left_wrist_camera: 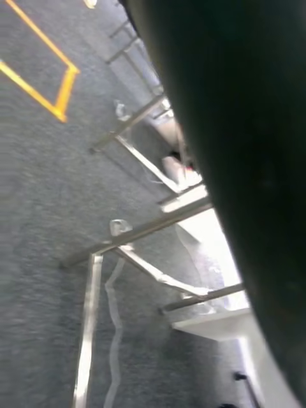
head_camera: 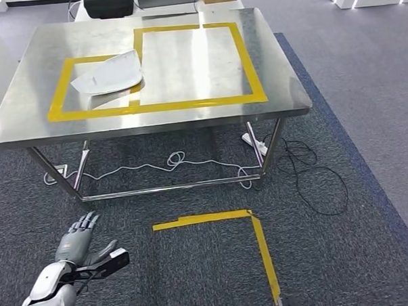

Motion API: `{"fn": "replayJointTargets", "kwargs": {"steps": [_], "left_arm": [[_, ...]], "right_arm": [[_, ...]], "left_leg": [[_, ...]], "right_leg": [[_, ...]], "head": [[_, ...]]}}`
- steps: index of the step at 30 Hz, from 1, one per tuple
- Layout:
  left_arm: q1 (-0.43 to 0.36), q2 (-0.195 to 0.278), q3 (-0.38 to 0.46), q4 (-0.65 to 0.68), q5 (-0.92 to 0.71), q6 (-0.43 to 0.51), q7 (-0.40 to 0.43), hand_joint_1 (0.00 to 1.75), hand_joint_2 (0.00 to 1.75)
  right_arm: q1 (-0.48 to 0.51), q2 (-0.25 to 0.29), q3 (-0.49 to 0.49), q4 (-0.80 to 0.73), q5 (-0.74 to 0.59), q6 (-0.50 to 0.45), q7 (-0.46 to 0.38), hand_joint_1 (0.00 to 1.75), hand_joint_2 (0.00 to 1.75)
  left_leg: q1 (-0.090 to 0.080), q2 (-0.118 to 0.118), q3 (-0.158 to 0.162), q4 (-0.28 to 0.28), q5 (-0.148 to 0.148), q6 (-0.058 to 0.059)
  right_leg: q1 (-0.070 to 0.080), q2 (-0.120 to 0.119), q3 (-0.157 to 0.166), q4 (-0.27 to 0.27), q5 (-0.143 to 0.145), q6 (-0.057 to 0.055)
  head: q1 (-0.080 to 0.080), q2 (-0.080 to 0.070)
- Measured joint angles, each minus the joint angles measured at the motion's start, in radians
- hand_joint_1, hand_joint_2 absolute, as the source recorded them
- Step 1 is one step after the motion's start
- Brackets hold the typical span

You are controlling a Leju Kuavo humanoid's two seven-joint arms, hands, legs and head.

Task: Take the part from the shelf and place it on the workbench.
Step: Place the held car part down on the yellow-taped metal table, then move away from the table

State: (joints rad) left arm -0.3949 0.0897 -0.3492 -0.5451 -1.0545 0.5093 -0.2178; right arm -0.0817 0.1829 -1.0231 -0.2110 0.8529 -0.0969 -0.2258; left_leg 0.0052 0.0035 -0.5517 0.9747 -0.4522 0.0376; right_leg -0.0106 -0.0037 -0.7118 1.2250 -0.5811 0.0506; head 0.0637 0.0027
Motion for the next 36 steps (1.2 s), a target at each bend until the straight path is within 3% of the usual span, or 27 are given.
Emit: {"fn": "replayJointTargets", "kwargs": {"steps": [1,2,3,5,7,8,10,11,13,15,16,17,18,19,20,22,23,24,26,27,30,31,32,34,35,36], "left_arm": [[0.002,-0.005,0.002,0.008,0.01,-0.016,0.002,0.0,0.0],[0.007,-0.013,0.007,0.02,0.027,-0.036,0.004,0.0,0.0],[0.016,-0.024,0.015,0.037,0.05,-0.055,0.006,0.0,0.0],[0.041,-0.05,0.04,0.077,0.098,-0.087,0.007,0.0,0.0],[0.072,-0.078,0.067,0.118,0.137,-0.109,0.012,0.0,0.0],[0.089,-0.092,0.079,0.138,0.15,-0.119,0.019,0.0,0.0],[0.123,-0.115,0.102,0.177,0.17,-0.143,0.04,0.0,0.0],[0.141,-0.125,0.113,0.195,0.178,-0.157,0.053,0.0,0.0],[0.173,-0.141,0.132,0.224,0.195,-0.185,0.08,0.0,0.0],[0.205,-0.156,0.153,0.249,0.221,-0.232,0.136,0.0,0.0],[0.226,-0.163,0.166,0.261,0.235,-0.255,0.17,0.0,0.0],[0.25,-0.169,0.178,0.272,0.248,-0.275,0.201,0.0,0.0],[0.276,-0.174,0.191,0.283,0.258,-0.289,0.223,0.0,0.0],[0.299,-0.178,0.203,0.292,0.265,-0.296,0.238,0.0,0.0],[0.316,-0.181,0.214,0.3,0.27,-0.302,0.249,0.0,0.0],[0.331,-0.185,0.232,0.308,0.278,-0.311,0.267,0.0,0.0],[0.332,-0.187,0.24,0.311,0.282,-0.315,0.274,0.0,0.0],[0.333,-0.188,0.247,0.314,0.285,-0.318,0.278,0.0,0.0],[0.337,-0.191,0.258,0.321,0.289,-0.324,0.284,0.0,0.0],[0.338,-0.193,0.263,0.324,0.291,-0.324,0.285,0.0,0.0],[0.341,-0.197,0.273,0.328,0.292,-0.323,0.285,0.0,0.0],[0.342,-0.199,0.274,0.329,0.292,-0.323,0.285,0.0,0.0],[0.342,-0.2,0.275,0.33,0.291,-0.323,0.285,0.0,0.0],[0.342,-0.202,0.276,0.331,0.291,-0.324,0.287,0.0,0.0],[0.341,-0.203,0.276,0.332,0.291,-0.324,0.288,0.0,0.0],[0.34,-0.204,0.276,0.332,0.29,-0.325,0.29,0.0,0.0]], "right_arm": [[0.0,-0.001,0.0,0.0,0.0,0.0,0.0,0.0,0.0],[0.0,-0.002,0.0,0.0,0.0,0.0,0.001,0.0,0.0],[0.0,-0.004,0.0,0.0,0.0,0.0,0.001,0.0,0.0],[-0.001,-0.009,0.0,0.0,0.001,0.001,0.002,0.0,0.0],[-0.002,-0.013,-0.001,0.0,0.001,0.001,0.002,0.0,0.0],[-0.002,-0.015,-0.001,0.0,0.001,0.001,0.002,0.0,0.0],[0.001,-0.017,-0.003,0.0,0.001,0.001,0.003,0.0,0.0],[0.003,-0.019,-0.004,0.0,0.001,0.001,0.004,0.0,0.0],[0.003,-0.021,-0.004,0.0,0.002,0.001,0.003,0.0,0.0],[0.003,-0.022,-0.005,0.0,0.003,0.001,0.001,0.0,0.0],[0.003,-0.022,-0.005,0.0,0.002,0.001,0.001,0.0,0.0],[0.004,-0.022,-0.007,0.0,0.002,0.001,0.001,0.0,0.0],[0.005,-0.023,-0.008,0.0,0.001,0.001,0.001,0.0,0.0],[0.008,-0.023,-0.01,0.0,0.0,0.0,0.001,0.0,0.0],[0.01,-0.023,-0.011,0.0,-0.002,0.0,0.001,0.0,0.0],[0.012,-0.023,-0.013,0.0,-0.006,-0.002,0.0,0.0,0.0],[0.011,-0.023,-0.014,0.0,-0.008,-0.002,-0.001,0.0,0.0],[0.01,-0.023,-0.016,0.0,-0.01,-0.003,-0.002,0.0,0.0],[0.01,-0.023,-0.019,0.0,-0.014,-0.002,-0.002,0.0,0.0],[0.012,-0.023,-0.022,0.0,-0.015,-0.002,-0.003,0.0,0.0],[0.016,-0.023,-0.028,0.0,-0.016,-0.002,-0.003,0.0,0.0],[0.016,-0.023,-0.029,0.0,-0.016,-0.002,-0.004,0.0,0.0],[0.015,-0.023,-0.029,0.0,-0.016,-0.002,-0.004,0.0,0.0],[0.014,-0.023,-0.029,0.0,-0.017,-0.001,-0.005,0.0,0.0],[0.012,-0.024,-0.029,0.0,-0.017,-0.001,-0.005,0.0,0.0],[0.009,-0.024,-0.029,0.0,-0.017,0.0,-0.005,0.0,0.0]], "left_leg": [[-0.001,0.0,-0.014,0.002,0.009,0.0],[-0.001,0.0,-0.027,0.004,0.018,-0.001],[-0.002,0.0,-0.04,0.007,0.025,-0.003],[-0.003,0.0,-0.061,0.017,0.036,-0.009],[-0.005,0.0,-0.074,0.025,0.049,-0.017],[-0.006,0.0,-0.079,0.026,0.058,-0.022],[-0.005,-0.001,-0.085,0.025,0.069,-0.032],[-0.004,-0.002,-0.089,0.033,0.056,-0.037],[-0.002,-0.004,-0.11,0.102,-0.026,-0.047],[0.001,-0.004,-0.135,0.231,-0.126,-0.052],[0.001,-0.004,-0.138,0.286,-0.148,-0.053],[0.001,-0.004,-0.13,0.317,-0.146,-0.052],[0.001,-0.004,-0.108,0.317,-0.124,-0.049],[0.0,-0.004,-0.071,0.283,-0.094,-0.043],[-0.003,-0.004,-0.02,0.221,-0.077,-0.036],[-0.01,-0.004,0.081,0.072,-0.087,-0.022],[-0.014,-0.004,0.11,0.024,-0.099,-0.017],[-0.018,-0.004,0.118,-0.001,-0.102,-0.014],[-0.017,-0.001,0.101,-0.008,-0.078,-0.004],[-0.015,0.001,0.088,-0.011,-0.063,0.003],[-0.013,0.005,0.035,-0.013,-0.017,0.014],[-0.013,0.006,0.015,-0.012,-0.001,0.013],[-0.013,0.007,-0.007,-0.01,0.015,0.011],[-0.012,0.008,-0.053,-0.002,0.046,0.006],[-0.011,0.008,-0.074,0.005,0.06,0.001],[-0.012,0.008,-0.092,0.013,0.072,-0.003]], "right_leg": [[0.0,0.0,-0.004,0.048,-0.013,0.001],[0.0,0.0,0.007,0.066,-0.004,0.001],[0.0,0.0,0.038,0.044,0.022,0.0],[0.001,0.003,0.141,-0.085,0.063,-0.004],[0.002,0.009,0.228,-0.214,0.054,-0.007],[0.003,0.011,0.246,-0.244,0.044,-0.008],[0.003,0.01,0.242,-0.253,0.051,-0.018],[0.001,0.008,0.235,-0.254,0.059,-0.027],[-0.001,0.002,0.214,-0.255,0.08,-0.045],[0.002,-0.002,0.185,-0.249,0.1,-0.053],[0.003,-0.003,0.168,-0.245,0.109,-0.054],[0.005,-0.003,0.151,-0.24,0.118,-0.055],[0.007,-0.002,0.133,-0.235,0.127,-0.055],[0.009,-0.002,0.116,-0.229,0.137,-0.054],[0.01,-0.002,0.1,-0.224,0.146,-0.052],[0.014,-0.009,0.08,-0.219,0.166,-0.045],[0.013,-0.014,0.075,-0.22,0.178,-0.041],[0.012,-0.018,0.073,-0.224,0.19,-0.036],[0.009,-0.016,0.066,-0.227,0.195,-0.025],[0.008,-0.012,0.058,-0.212,0.168,-0.02],[0.006,-0.001,0.02,-0.059,0.005,-0.008],[0.006,0.0,0.014,0.002,-0.025,-0.005],[0.005,0.0,0.019,0.047,-0.021,-0.003],[0.003,0.0,0.07,0.056,0.046,-0.001],[0.002,0.0,0.125,0.01,0.07,-0.001],[0.002,0.001,0.196,-0.07,0.066,-0.001]], "head": [[0.0,0.0],[0.0,0.0],[0.0,0.0],[0.0,0.0],[-0.001,0.0],[-0.001,0.0],[-0.001,0.0],[-0.002,0.0],[-0.007,0.0],[-0.01,0.0],[-0.011,0.0],[-0.011,0.0],[-0.011,0.0],[-0.012,0.0],[-0.011,0.0],[-0.01,0.0],[-0.01,0.0],[-0.01,0.0],[-0.013,0.0],[-0.011,0.0],[-0.007,0.0],[-0.007,0.0],[-0.007,0.0],[-0.007,0.0],[-0.007,0.0],[-0.006,0.0]]}}
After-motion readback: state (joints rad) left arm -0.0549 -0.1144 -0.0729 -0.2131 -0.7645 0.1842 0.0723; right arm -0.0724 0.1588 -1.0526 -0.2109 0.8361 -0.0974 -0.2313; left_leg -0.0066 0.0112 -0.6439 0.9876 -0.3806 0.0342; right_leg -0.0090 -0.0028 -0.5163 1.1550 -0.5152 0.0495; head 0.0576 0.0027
